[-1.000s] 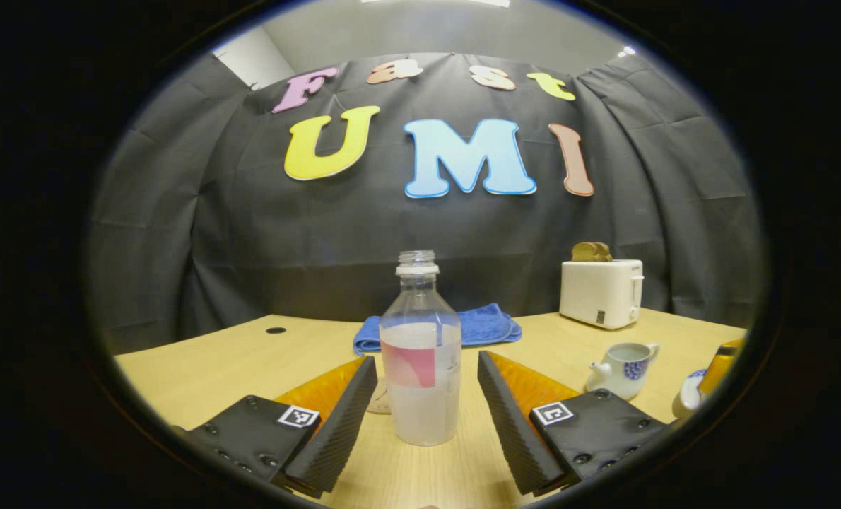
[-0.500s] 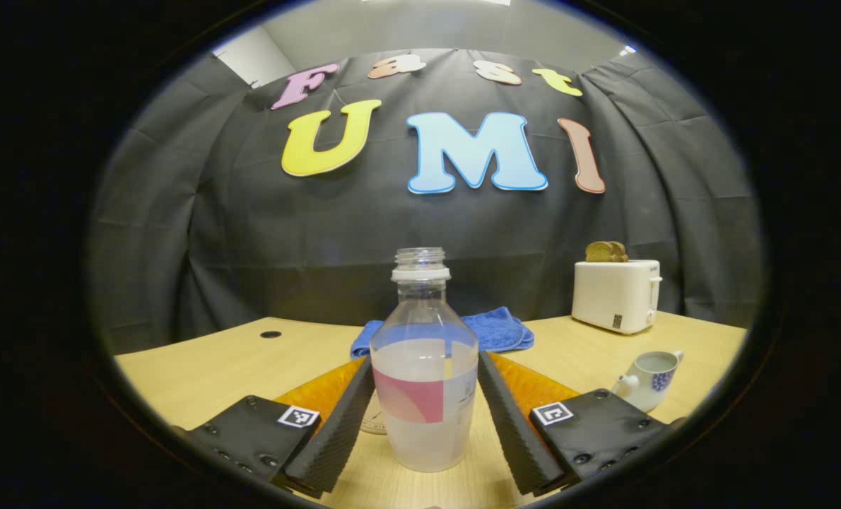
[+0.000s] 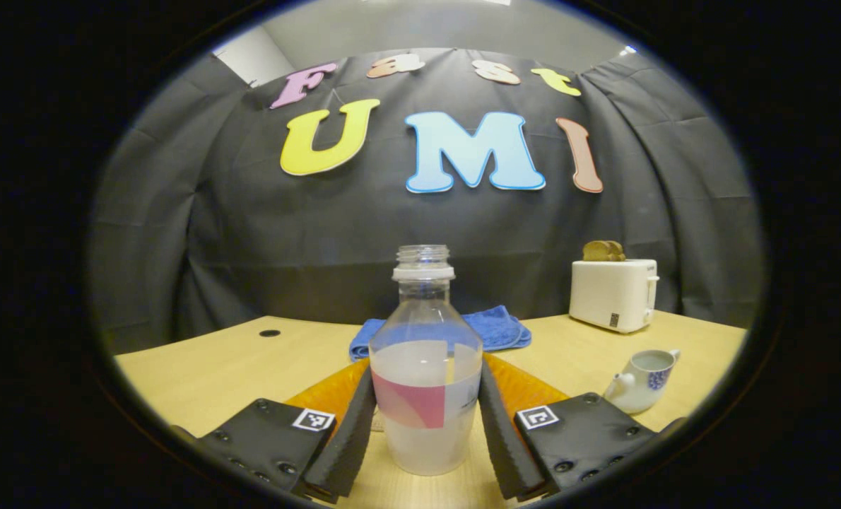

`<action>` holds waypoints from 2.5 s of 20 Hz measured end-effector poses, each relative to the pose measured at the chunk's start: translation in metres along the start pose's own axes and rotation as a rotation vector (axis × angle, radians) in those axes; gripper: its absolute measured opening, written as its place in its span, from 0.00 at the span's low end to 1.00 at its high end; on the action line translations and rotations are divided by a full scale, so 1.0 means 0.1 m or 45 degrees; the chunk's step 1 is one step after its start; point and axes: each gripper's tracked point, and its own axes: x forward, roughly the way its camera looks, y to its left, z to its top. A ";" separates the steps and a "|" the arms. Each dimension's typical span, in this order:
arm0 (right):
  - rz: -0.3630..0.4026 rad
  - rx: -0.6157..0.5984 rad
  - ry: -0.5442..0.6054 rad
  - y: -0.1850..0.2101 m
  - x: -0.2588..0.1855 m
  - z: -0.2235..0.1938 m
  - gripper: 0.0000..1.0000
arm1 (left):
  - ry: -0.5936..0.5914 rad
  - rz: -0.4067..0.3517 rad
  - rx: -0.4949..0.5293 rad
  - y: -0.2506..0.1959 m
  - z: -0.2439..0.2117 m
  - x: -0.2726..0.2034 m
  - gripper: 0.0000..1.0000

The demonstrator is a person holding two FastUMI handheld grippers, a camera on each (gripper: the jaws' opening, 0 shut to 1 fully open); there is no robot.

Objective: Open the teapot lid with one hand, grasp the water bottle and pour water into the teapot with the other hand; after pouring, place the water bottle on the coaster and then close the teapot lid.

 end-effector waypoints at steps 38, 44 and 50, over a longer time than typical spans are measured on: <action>-0.094 0.046 0.108 -0.49 -0.45 -0.14 0.09 | -0.012 -0.237 1.469 -1.14 -0.17 0.26 0.84; -0.115 0.062 0.131 -0.56 -0.55 -0.16 0.09 | -0.057 -0.252 1.646 -1.35 -0.14 0.26 0.84; -0.105 0.061 0.140 -0.55 -0.58 -0.18 0.09 | -0.061 -0.282 1.767 -1.50 -0.16 0.26 0.83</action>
